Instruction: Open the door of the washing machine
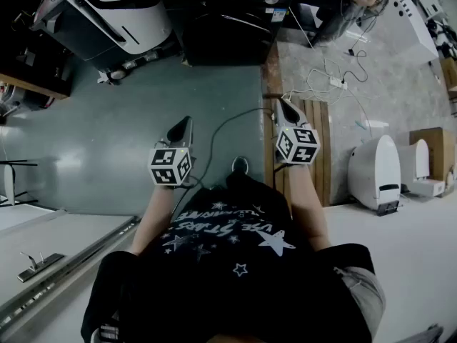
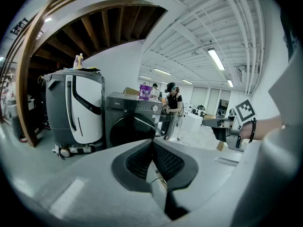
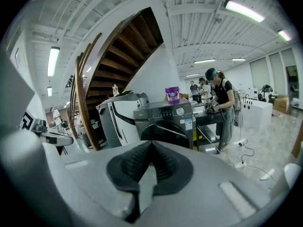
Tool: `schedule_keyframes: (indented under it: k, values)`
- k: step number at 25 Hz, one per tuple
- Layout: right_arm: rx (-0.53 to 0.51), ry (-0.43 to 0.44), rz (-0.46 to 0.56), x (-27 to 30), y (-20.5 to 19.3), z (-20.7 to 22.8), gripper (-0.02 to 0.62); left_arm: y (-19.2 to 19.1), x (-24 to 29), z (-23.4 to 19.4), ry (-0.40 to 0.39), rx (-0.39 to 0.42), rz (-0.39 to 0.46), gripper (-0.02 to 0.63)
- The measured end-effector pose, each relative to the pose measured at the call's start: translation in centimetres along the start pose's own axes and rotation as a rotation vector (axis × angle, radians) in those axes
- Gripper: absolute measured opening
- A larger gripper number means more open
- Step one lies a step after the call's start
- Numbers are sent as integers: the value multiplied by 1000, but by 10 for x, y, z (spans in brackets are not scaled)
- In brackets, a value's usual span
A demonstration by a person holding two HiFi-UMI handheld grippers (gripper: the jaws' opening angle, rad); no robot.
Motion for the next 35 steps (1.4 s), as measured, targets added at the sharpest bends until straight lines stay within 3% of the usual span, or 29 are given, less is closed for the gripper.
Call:
schedule_keyframes:
  k: [10, 17, 20, 21, 23, 26, 35]
  values:
    - [6, 11, -8, 16, 5, -10, 3, -16, 2, -13, 16, -18, -41, 11]
    - [18, 7, -15, 14, -4, 6, 3, -12, 17, 2, -52, -16, -19, 11]
    - [8, 13, 9, 13, 0, 21, 3, -6, 29, 13, -46, 15, -11, 11]
    - [9, 18, 14, 15, 2, 26, 14, -3, 34, 15, -38, 29, -9, 11]
    - [16, 37, 31, 19, 5, 34, 231, 5, 42, 20, -20, 49, 1, 11]
    - [3, 75, 34, 27, 6, 44, 286, 16, 51, 24, 18, 59, 29, 11]
    - [11, 99, -4, 48, -1, 61, 291, 29, 67, 15, 93, 71, 10, 11]
Point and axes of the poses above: the fingertips, and each gripper's own axes: x forward along the fingers, z to its right, y out of its top, the point moved 2 cm from there along -x, backward along the fingers, and after that the axes turned 11 degrees about -x, right-handed, at the moved point
